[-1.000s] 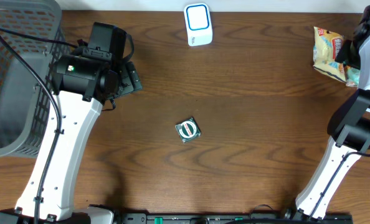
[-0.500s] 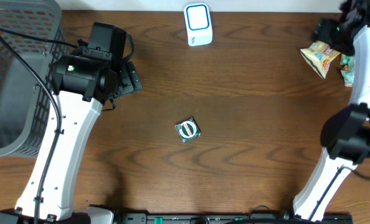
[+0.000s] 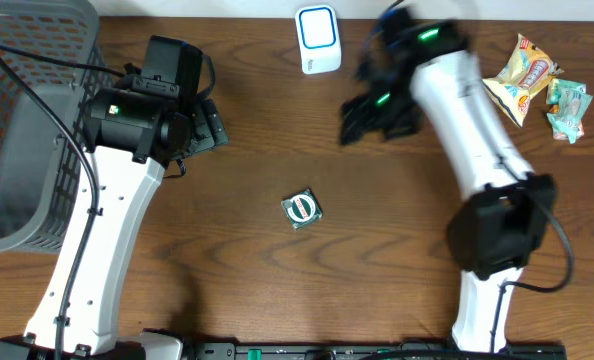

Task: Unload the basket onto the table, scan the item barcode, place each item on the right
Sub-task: 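Reach the right gripper to the Zam-Buk tin and grasp it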

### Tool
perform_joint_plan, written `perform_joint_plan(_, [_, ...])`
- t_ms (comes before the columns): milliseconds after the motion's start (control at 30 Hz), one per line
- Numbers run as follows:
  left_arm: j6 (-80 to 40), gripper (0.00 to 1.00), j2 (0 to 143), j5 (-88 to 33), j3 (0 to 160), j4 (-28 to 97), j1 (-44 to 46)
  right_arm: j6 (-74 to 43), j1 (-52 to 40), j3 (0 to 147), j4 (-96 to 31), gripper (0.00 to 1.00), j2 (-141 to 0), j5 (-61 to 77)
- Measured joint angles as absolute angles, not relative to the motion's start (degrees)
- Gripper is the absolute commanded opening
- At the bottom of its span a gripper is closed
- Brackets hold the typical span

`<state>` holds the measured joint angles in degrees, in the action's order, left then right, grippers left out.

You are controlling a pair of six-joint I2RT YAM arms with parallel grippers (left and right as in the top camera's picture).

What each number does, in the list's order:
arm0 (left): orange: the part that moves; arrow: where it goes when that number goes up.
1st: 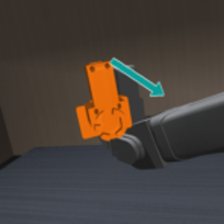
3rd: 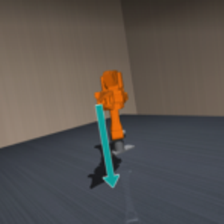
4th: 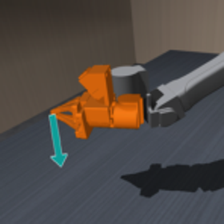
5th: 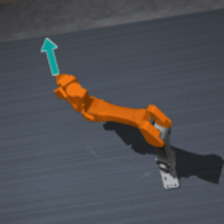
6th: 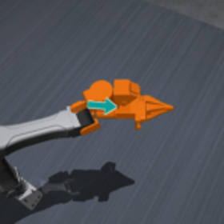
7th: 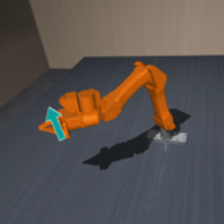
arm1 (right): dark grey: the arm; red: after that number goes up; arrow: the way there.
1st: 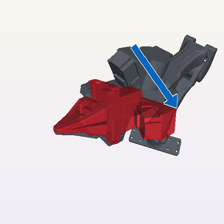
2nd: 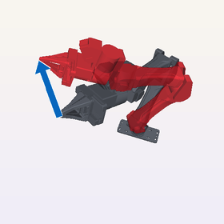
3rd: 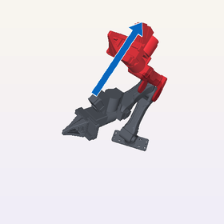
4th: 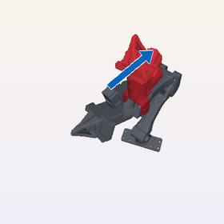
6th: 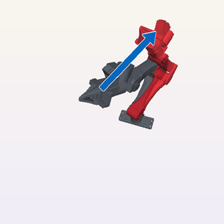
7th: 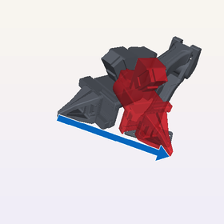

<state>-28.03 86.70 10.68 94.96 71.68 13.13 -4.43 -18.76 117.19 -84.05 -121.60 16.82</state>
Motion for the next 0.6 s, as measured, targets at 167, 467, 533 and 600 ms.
perform_joint_plan(167, [-28.03,0.98,86.70,10.68,94.96,71.66,13.13,-2.98,-29.41,105.43,-78.04,0.83,-122.56,17.06])
perform_joint_plan(467, [-28.03,0.98,86.70,10.68,94.96,71.64,13.13,-7.94,-40.36,98.19,-69.36,0.99,-122.85,12.38])
perform_joint_plan(533, [-28.03,0.98,86.70,10.68,94.96,71.64,13.13,-9.76,-41.65,97.21,-68.12,0.99,-122.85,10.74])
perform_joint_plan(600, [-28.03,0.98,86.70,10.68,94.96,71.64,13.13,-10.76,-42.48,96.53,-67.07,0.96,-122.85,9.82])
